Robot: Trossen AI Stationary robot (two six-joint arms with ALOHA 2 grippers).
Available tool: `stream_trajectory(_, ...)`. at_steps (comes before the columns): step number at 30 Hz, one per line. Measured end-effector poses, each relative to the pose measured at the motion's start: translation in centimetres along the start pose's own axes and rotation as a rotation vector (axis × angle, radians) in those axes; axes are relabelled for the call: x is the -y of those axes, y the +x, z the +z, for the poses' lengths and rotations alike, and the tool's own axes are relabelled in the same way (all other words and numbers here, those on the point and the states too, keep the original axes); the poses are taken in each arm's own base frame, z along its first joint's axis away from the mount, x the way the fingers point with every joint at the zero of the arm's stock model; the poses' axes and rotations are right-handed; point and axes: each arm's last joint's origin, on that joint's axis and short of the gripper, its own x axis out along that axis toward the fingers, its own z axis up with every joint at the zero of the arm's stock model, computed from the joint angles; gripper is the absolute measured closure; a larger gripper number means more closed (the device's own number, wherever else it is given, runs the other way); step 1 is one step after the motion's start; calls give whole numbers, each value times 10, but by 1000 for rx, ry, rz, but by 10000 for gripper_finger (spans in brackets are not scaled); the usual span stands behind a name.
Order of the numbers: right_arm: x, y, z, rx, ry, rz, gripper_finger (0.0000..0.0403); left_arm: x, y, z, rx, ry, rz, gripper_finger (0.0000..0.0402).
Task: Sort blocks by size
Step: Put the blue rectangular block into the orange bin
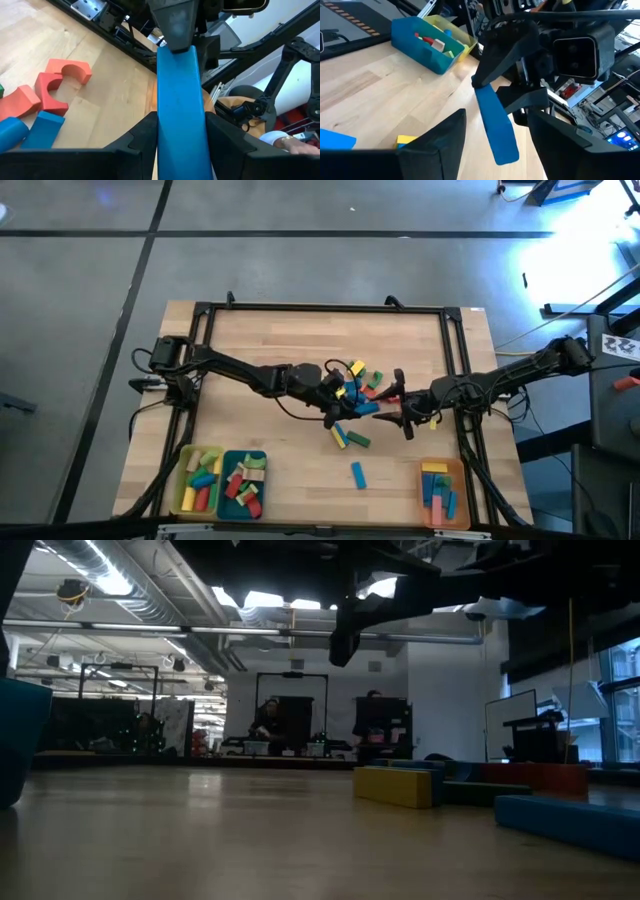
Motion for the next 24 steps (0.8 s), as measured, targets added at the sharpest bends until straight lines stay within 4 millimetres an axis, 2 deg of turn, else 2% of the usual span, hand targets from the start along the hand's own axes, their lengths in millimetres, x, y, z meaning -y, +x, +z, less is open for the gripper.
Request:
stream_trajectory(4,0,0,0,-4,-2,2,217,0,0,0,1,0,-1,267)
stream_trajectory(16,-1,0,-1,0,-6,28,338,0,0,0,-1,-5,-5,267)
stream_trajectory(21,-2,0,-1,9,4,44,340,0,0,0,0,67,-4,266)
stream_trajectory(24,-2,0,0,17,69,64,340,1,0,0,4,84,-5,254)
